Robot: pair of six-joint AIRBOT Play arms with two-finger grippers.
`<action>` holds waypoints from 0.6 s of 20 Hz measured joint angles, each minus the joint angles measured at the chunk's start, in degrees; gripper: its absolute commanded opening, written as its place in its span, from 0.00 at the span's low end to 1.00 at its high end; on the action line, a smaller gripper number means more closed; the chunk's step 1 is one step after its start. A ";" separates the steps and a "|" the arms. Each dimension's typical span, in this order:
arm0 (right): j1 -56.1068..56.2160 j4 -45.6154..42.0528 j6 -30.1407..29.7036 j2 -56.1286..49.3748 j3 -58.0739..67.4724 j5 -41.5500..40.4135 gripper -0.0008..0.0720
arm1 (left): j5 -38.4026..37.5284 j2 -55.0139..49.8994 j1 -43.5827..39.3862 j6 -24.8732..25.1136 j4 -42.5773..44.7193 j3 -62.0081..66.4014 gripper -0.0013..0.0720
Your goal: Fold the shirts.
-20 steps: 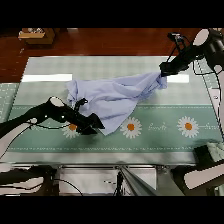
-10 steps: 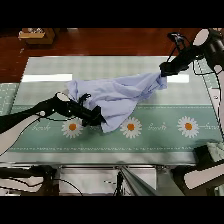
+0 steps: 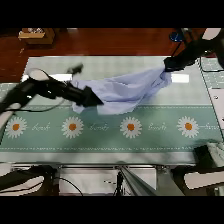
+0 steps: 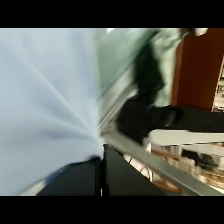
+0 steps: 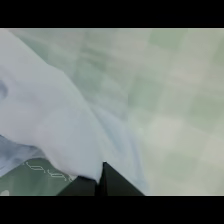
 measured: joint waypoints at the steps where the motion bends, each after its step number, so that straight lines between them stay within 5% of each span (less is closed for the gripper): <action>1: 0.00 -0.02 -0.02 1.97 0.00 -0.31 0.05 | -0.66 3.54 1.66 0.07 -0.09 3.37 0.05; 12: 0.00 -5.25 0.81 35.28 0.24 -14.40 0.05 | -2.91 22.99 35.43 -3.85 -1.36 43.50 0.05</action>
